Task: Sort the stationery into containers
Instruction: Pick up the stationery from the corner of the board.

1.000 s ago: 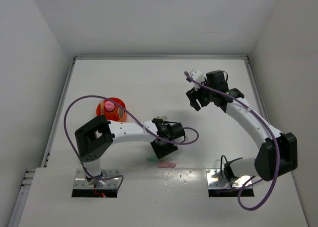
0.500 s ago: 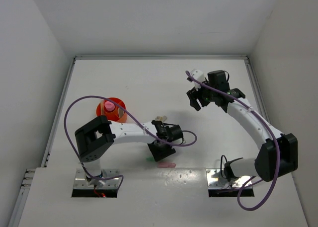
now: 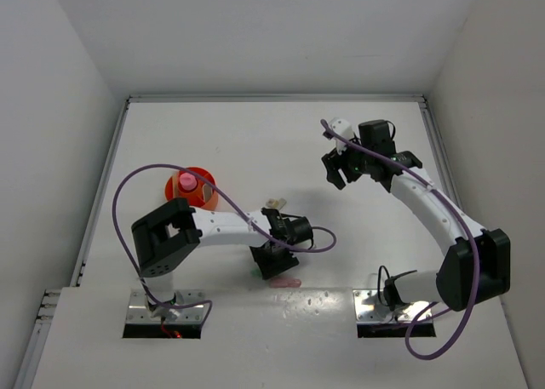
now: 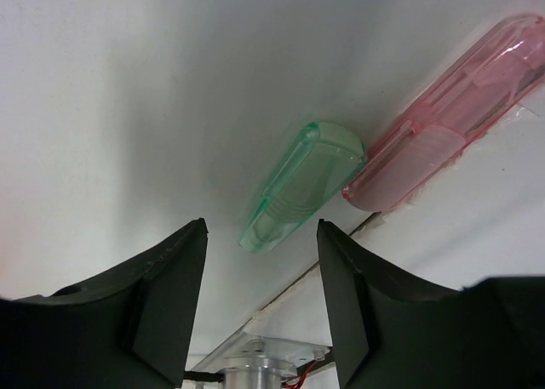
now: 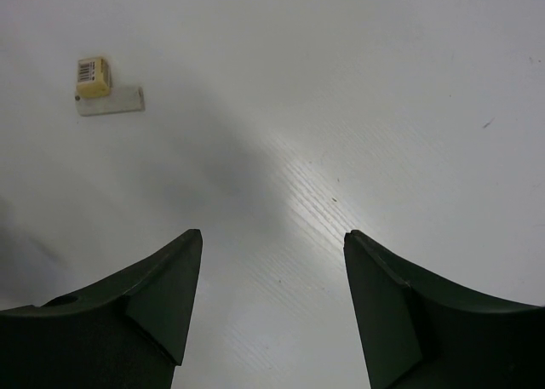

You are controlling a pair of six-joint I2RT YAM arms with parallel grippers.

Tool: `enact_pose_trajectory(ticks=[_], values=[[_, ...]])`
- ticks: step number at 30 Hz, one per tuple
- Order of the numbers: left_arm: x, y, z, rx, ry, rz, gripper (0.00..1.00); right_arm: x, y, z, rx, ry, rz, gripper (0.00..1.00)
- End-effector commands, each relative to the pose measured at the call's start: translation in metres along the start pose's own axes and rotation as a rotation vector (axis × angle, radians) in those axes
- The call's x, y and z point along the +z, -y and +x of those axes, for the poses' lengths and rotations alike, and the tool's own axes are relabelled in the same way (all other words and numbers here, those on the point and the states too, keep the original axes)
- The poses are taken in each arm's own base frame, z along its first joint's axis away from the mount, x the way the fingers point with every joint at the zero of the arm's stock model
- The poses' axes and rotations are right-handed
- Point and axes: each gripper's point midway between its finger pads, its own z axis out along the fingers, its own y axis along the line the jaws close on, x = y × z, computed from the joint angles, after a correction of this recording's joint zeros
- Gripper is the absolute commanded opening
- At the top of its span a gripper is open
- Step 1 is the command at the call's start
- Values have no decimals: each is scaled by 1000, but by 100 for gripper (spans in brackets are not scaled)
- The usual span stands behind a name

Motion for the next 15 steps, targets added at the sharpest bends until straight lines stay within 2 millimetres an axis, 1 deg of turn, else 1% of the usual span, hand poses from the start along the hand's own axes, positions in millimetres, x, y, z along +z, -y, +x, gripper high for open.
enact_pose_trajectory(ticks=[1,3,4,7,10,11,13,14,15], values=[[5,6,3,12,-27,15,60,-9,0,-11,-7,50,3,68],[11,6,6,22,-51,22,59,-10,2,-11,-1,53,2,68],[13,7,4,22,-57,22,58,-13,2,-13,-4,62,6,68],[16,8,6,22,-70,30,58,-16,4,-15,-1,73,7,68],[17,8,3,22,-70,30,50,-16,4,-15,-1,73,7,68],[17,8,3,22,-70,30,42,-16,4,-15,-1,73,7,68],[17,8,3,22,-70,30,35,-18,4,-17,-4,81,10,68],[13,9,-2,22,-50,32,30,-19,7,-16,2,80,17,68],[13,7,-2,9,-49,19,29,-19,4,-14,5,76,6,68]])
